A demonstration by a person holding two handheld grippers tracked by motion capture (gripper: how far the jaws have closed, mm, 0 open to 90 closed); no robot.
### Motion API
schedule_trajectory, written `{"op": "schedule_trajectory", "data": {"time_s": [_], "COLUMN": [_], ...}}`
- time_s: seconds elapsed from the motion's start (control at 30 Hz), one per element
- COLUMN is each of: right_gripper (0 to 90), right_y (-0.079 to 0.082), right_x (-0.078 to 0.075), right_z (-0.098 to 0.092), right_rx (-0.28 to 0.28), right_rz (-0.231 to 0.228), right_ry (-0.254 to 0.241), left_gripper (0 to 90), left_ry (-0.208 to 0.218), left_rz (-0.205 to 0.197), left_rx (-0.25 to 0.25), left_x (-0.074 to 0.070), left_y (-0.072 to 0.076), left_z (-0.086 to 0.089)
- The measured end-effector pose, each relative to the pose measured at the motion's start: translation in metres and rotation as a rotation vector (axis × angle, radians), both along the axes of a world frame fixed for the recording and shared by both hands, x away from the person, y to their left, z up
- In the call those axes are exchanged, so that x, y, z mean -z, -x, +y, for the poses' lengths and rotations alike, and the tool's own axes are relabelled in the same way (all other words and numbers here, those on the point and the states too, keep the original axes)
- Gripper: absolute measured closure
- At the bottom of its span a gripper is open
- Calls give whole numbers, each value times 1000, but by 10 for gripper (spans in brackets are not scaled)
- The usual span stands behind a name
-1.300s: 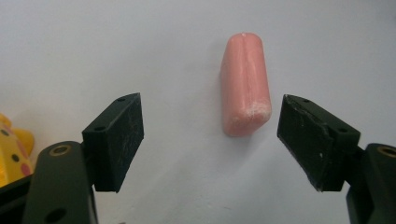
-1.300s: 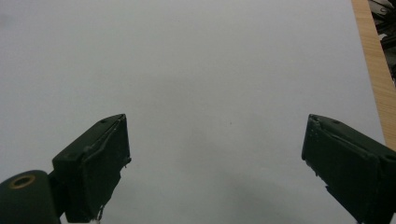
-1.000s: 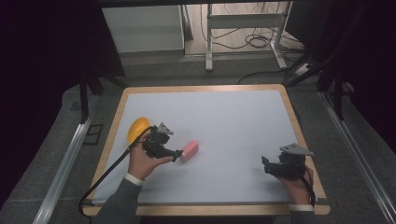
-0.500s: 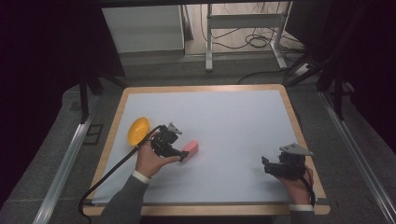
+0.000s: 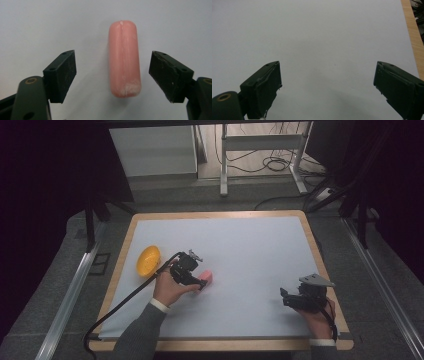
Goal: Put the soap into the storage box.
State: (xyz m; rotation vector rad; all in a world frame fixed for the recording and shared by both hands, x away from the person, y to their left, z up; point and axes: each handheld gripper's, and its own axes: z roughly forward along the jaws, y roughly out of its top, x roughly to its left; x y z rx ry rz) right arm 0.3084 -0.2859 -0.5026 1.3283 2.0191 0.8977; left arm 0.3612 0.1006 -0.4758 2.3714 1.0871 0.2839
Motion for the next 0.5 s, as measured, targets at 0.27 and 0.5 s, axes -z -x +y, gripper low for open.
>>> {"op": "schedule_trajectory", "data": {"time_s": [0.27,0.5], "right_gripper": [74,75], "right_y": [0,1], "right_x": [0,-1], "right_z": [-1,-1], "right_rx": [2,3], "right_rz": [-1,-10], "right_ry": [0,-2], "left_gripper": [262,337], "left_ry": [-15,-21], "left_rz": [15,23], "left_rx": [3,2], "left_x": [6,10], "left_y": [-5,-8], "left_z": [-8,-14]}}
